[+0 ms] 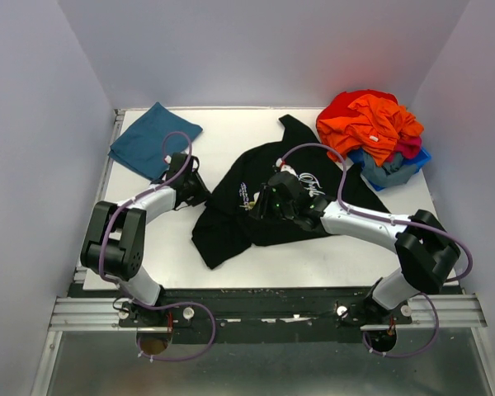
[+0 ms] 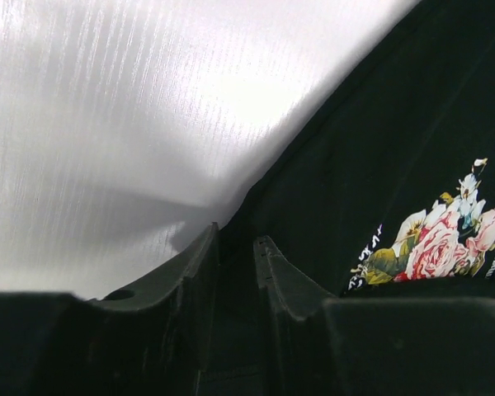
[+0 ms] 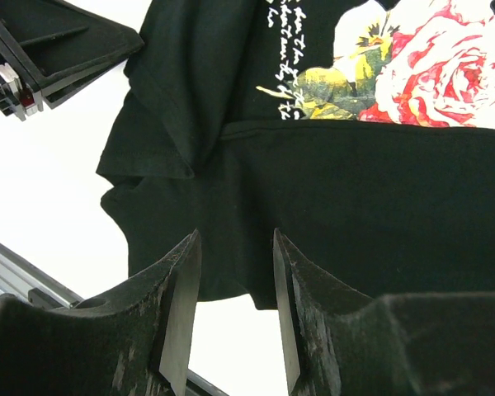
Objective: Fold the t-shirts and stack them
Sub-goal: Fold the flattened tshirt in 1/3 of the way
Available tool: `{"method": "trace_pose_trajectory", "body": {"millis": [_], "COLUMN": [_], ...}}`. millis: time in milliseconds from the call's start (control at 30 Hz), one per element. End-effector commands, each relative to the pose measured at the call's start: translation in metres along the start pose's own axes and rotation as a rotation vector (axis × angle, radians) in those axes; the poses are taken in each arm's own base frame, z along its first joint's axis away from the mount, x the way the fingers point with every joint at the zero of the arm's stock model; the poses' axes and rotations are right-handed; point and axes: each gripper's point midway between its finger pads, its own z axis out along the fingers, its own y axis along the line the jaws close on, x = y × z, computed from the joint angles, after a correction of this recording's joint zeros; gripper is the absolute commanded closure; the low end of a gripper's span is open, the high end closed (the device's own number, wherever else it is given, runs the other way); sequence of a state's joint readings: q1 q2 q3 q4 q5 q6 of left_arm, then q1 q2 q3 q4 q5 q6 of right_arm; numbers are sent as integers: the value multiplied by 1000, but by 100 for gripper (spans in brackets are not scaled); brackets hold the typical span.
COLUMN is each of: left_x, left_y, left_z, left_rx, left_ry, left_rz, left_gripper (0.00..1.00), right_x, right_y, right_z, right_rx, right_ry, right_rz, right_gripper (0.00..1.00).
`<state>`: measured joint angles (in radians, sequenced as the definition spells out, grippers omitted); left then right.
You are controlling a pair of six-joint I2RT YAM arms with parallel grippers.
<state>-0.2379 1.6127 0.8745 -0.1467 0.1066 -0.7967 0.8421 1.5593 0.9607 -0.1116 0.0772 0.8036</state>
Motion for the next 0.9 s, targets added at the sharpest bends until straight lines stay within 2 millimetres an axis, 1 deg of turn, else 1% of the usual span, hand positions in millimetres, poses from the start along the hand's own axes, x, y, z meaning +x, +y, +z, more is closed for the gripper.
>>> {"method": "trace_pose_trajectory", "body": {"millis": [0,67,167,300,467,500,533,567,600,633,667,733,867], "left_x": [7,6,3,0,8,9,8,6,3,-1,-7,-16,-47], "left_y": [7,11,16,19,18,17,16,15,14,13,14,12,14], "left_z": [2,2,-1,-2,3,4,3,2,0,-2,-4,-8,-13], "left_rx": [-23,-46,-77,-94,-79,-71,-66,-63,-61,-64,-79,-95,-157], "left_ry": [29,27,9,3,45,48,46,33,18,0,-20,-40,-105], "left_rz": [9,20,34,48,57,58,59,60,62,66,74,88,94], "left_gripper": [59,55,52,51,52,56,63,71,85,94,100,100,100], "right_x": [-2,-2,-3,-1,-1,-2,-1,-1,-1,-1,0,0,-1], "right_y": [-6,-7,-6,-7,-9,-8,-8,-8,-8,-7,-7,-7,-7], "right_z": [-7,-7,-7,-6,-6,-6,-6,-6,-6,-6,-6,-7,-9], "right_rx": [14,11,7,4,4,1,1,1,-1,-3,-5,-7,-9], "right_ry": [-14,-13,-15,-10,-12,-13,-13,-10,-10,-9,-7,-7,-7], "right_rz": [-5,-1,1,2,6,8,8,9,8,8,6,6,3], "right_gripper": [52,52,52,52,52,52,52,52,52,52,52,52,52]}}
